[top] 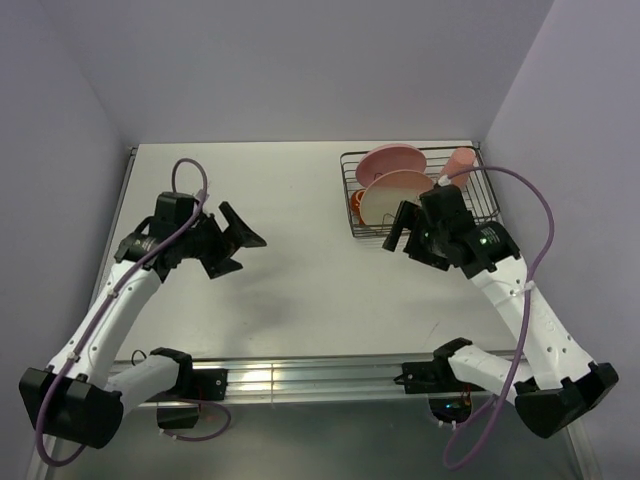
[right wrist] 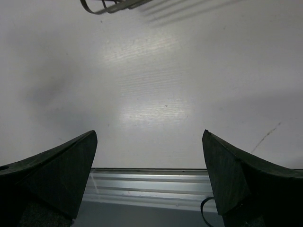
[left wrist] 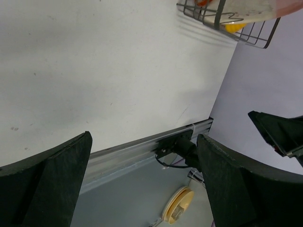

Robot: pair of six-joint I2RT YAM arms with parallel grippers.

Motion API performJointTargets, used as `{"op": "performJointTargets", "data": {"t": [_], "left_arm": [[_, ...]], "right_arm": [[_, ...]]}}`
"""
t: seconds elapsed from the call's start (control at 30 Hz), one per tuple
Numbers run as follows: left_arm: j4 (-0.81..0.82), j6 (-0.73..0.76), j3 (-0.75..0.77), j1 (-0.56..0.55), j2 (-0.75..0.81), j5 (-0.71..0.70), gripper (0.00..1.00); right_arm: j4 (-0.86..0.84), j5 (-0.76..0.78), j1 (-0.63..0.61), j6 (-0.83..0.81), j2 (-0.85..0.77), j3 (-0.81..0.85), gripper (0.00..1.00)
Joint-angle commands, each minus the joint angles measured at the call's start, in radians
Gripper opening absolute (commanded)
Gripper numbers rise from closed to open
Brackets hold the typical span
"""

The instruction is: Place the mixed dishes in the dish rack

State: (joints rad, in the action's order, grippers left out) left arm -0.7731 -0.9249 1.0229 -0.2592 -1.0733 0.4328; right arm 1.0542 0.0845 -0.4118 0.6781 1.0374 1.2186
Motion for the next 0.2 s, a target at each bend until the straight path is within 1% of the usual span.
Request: {"op": "performJointTargets", "data": {"t": [0.0, 0.03, 0.13, 0.17], "left_arm": [[0.13, -0.038, -0.102, -0.035, 0.047, 0.014, 0.99], [0.173, -0.046, -0.121, -0.05, 0.056, -0.002, 0.99], [0.221, -0.054, -0.202, -0.061, 0.102, -0.029, 0.99], [0.262, -0.052, -0.225, -0.061, 0.134, -0.034, 0.99]], "right_arm": [[-0.109, -0.023, -0.015, -0.031, -0.039, -0.096, 1.0], [-0.158, -0.028, -0.019, -0.037, -0.086, -0.146, 1.0], [-0.22, -0.023, -0.022, -0.032, -0.19, -0.203, 1.0], [-0.274, -0.031, -0.024, -0.035, -0.22, -0.238, 1.0]]}}
